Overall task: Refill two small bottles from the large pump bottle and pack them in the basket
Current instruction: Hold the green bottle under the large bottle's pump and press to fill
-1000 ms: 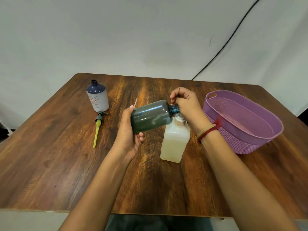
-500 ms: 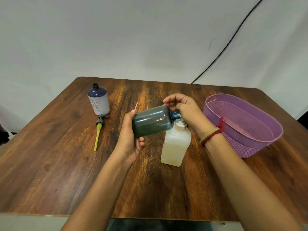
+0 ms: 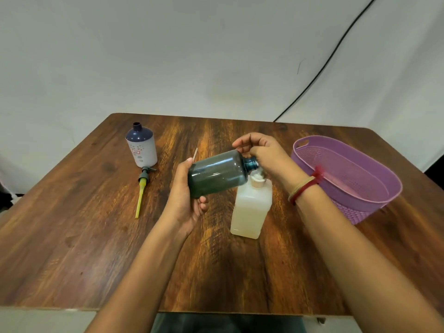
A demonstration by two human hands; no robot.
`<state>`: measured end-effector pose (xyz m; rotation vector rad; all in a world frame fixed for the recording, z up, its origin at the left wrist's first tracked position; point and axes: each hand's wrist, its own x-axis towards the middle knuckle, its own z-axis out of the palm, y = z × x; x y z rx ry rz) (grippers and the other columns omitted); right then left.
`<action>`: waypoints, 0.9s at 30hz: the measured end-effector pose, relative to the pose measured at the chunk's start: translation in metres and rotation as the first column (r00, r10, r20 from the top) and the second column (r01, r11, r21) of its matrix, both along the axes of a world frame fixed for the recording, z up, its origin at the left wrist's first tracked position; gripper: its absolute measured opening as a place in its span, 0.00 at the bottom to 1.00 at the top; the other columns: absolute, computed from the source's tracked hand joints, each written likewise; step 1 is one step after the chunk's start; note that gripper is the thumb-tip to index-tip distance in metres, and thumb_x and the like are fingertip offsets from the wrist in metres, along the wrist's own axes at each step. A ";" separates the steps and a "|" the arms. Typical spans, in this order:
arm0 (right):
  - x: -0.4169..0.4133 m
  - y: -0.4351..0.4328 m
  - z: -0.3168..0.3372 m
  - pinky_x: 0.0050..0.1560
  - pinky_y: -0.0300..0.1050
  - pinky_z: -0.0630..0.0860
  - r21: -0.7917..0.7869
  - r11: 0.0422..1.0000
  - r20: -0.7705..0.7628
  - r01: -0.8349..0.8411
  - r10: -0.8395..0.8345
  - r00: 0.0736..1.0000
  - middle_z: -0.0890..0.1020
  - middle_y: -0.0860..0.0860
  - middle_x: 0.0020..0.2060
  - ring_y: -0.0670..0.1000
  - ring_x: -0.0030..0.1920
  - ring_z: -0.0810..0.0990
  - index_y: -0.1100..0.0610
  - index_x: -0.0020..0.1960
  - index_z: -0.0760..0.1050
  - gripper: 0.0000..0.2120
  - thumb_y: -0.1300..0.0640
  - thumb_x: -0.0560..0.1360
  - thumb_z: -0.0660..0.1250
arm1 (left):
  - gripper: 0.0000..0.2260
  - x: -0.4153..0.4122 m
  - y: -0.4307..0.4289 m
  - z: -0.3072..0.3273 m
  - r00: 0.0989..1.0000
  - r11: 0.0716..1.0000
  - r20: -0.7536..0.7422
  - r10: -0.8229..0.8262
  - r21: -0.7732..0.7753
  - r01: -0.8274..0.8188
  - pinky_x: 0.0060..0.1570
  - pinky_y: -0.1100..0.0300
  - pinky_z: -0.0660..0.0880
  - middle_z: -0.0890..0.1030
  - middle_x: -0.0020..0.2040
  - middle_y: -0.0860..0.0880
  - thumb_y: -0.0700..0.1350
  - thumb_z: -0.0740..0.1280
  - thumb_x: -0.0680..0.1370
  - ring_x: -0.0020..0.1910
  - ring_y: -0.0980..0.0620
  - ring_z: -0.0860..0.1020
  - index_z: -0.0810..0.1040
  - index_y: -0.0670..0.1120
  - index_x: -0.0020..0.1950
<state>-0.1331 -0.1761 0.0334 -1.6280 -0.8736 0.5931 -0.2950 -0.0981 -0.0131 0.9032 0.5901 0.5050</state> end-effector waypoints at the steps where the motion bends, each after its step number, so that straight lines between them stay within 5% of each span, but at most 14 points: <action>1: 0.001 -0.001 0.004 0.47 0.41 0.76 -0.011 1.000 -0.012 -0.023 0.023 1.000 0.78 0.52 0.43 0.48 0.44 0.76 0.56 0.43 0.76 0.18 0.73 0.76 0.53 | 0.21 0.000 0.000 0.003 1.000 1.000 0.012 0.000 0.004 0.000 0.18 0.71 0.67 0.80 0.35 0.47 0.60 0.58 0.78 0.20 0.59 0.69 0.75 0.44 0.56; 8: 0.001 0.002 -0.019 0.36 0.40 0.68 0.020 0.999 -0.021 0.038 -0.037 0.999 0.72 0.52 0.33 0.49 0.35 0.69 0.57 0.33 0.70 0.18 0.74 0.72 0.51 | 0.20 0.001 -0.001 -0.004 0.999 1.000 -0.024 0.025 -0.005 -0.025 0.17 0.70 0.66 0.80 0.34 0.48 0.60 0.58 0.78 0.19 0.59 0.68 0.76 0.44 0.53; 27: -0.001 -0.002 0.002 0.46 0.39 0.75 0.003 1.000 -0.029 -0.014 0.014 0.999 0.78 0.51 0.42 0.46 0.44 0.76 0.56 0.42 0.75 0.19 0.74 0.76 0.52 | 0.19 -0.001 0.001 0.006 0.999 0.999 -0.019 0.026 0.043 -0.025 0.18 0.71 0.67 0.79 0.35 0.48 0.60 0.59 0.78 0.21 0.59 0.68 0.75 0.45 0.53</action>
